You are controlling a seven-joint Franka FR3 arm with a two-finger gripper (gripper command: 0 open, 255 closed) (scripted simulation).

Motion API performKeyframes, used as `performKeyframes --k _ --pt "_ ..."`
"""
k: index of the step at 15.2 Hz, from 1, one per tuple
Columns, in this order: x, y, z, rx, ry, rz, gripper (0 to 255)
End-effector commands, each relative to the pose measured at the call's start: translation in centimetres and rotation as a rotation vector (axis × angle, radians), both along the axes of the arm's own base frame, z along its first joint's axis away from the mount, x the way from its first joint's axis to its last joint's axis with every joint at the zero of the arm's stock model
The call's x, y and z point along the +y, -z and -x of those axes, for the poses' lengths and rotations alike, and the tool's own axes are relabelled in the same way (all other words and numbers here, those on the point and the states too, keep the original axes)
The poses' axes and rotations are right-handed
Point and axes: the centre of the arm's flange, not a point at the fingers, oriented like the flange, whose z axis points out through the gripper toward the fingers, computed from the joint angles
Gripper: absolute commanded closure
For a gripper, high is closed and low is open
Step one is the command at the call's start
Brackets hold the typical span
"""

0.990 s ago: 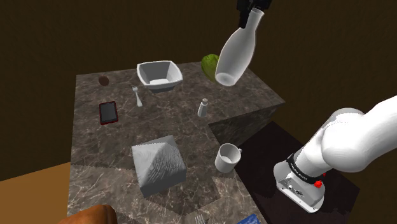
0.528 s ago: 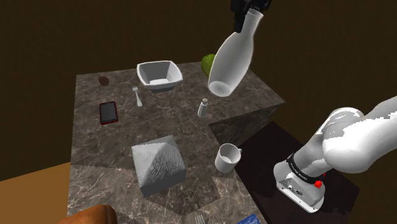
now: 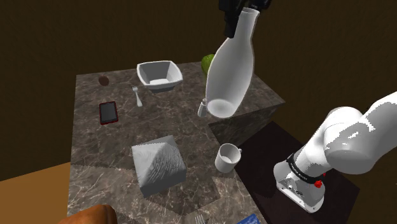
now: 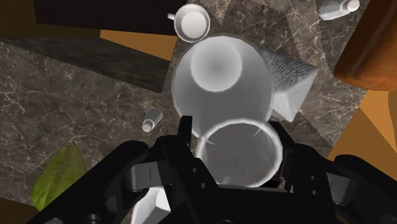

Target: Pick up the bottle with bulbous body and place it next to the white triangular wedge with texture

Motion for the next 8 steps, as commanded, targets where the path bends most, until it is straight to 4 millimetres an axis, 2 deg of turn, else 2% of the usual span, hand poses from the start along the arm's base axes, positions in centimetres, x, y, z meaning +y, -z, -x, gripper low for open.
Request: performKeyframes --k 1,2,8 --pt "2.4 -0.4 1.0 0.0 0.002 -0.001 255" --pt "3.9 -0.7 1.8 0.0 0.002 -0.001 255" --pt "3.9 2.4 1.8 0.0 0.002 -0.001 255"
